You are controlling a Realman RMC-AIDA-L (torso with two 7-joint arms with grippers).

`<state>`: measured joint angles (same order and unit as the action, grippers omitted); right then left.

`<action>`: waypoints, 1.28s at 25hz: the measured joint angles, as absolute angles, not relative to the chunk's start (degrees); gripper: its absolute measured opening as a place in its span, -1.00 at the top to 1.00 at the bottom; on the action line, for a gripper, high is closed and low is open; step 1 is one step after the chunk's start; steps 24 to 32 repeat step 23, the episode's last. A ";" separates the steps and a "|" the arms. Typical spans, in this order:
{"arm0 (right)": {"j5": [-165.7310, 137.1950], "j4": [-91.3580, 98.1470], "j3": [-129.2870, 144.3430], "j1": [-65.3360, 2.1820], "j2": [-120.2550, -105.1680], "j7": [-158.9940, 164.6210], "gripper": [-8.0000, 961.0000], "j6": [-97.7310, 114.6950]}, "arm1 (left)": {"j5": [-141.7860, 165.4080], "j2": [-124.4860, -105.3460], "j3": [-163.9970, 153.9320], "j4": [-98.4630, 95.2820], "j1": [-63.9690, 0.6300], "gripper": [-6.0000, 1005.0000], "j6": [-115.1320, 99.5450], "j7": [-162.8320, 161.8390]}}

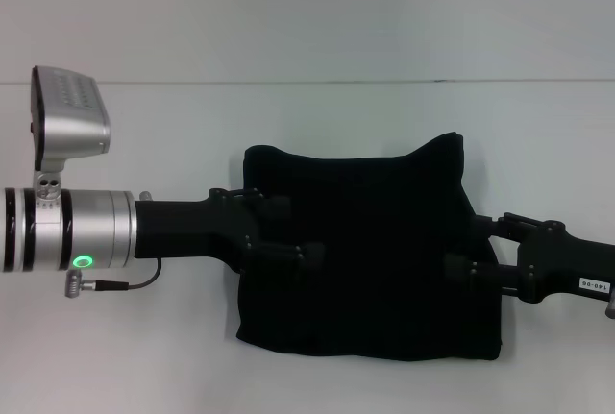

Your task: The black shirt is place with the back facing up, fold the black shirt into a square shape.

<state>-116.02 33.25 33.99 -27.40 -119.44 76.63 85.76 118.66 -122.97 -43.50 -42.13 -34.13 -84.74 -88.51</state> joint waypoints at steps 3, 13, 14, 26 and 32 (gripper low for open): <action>-116.01 33.14 33.99 -27.60 -119.48 76.64 -0.83 85.85 | 118.68 -122.97 -43.67 -42.11 -34.15 -0.89 -84.73 -88.52; -116.01 31.97 33.94 -27.77 -119.18 76.64 -0.83 85.73 | 118.76 -123.04 -44.47 -41.61 -34.09 -0.89 -84.28 -88.35; -115.98 31.93 33.93 -27.77 -119.16 76.64 -0.83 85.71 | 118.76 -123.04 -44.48 -41.53 -34.13 -0.89 -84.28 -88.30; -115.77 31.90 33.92 -27.85 -119.33 76.64 -0.83 85.11 | 118.76 -123.05 -44.48 -41.48 -34.13 -0.89 -84.16 -88.17; -115.77 31.90 33.92 -27.85 -119.33 76.64 -0.83 85.11 | 118.76 -123.05 -44.48 -41.48 -34.13 -0.89 -84.16 -88.17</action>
